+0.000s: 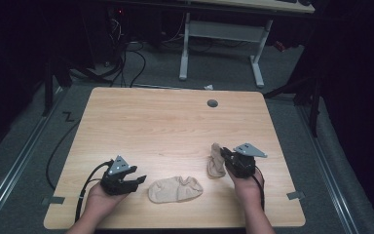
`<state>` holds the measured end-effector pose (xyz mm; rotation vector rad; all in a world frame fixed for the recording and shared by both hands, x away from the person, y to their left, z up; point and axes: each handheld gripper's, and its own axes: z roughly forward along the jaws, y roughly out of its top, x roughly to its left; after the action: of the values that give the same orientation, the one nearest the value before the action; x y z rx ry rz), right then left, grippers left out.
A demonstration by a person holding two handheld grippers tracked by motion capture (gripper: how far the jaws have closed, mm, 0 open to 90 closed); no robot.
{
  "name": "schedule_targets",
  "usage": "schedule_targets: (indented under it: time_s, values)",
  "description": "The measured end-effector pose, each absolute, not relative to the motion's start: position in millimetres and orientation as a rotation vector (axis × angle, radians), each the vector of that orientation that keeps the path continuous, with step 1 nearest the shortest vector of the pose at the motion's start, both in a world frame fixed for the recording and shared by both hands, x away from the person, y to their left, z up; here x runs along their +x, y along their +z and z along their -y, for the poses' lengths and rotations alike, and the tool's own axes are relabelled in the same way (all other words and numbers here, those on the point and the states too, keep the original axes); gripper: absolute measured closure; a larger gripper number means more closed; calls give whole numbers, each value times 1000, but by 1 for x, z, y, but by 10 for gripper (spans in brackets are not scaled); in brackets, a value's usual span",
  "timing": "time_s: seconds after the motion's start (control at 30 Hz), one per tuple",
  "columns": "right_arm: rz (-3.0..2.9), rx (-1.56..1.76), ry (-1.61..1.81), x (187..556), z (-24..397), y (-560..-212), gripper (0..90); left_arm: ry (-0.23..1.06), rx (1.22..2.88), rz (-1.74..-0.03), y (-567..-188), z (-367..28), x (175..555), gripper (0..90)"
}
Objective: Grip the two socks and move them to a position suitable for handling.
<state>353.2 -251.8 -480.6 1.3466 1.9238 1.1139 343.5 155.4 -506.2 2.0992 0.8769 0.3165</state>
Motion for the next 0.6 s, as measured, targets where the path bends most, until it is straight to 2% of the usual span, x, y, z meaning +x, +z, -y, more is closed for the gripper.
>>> schedule_targets:
  time_s: [0.33,0.4,0.5,0.6]
  values:
    - [-1831,1428,1078,340,299,-489,822,317,2099,-882,-506,-157,342,470]
    - [-1820,1454,1052,338,307,-492,789,316,2098,-881,-506,-156,342,470]
    - [-1807,1491,1009,334,320,-498,691,311,2096,-882,-507,-155,343,470]
    - [-1782,1496,998,328,326,-497,664,312,2097,-879,-506,-154,343,470]
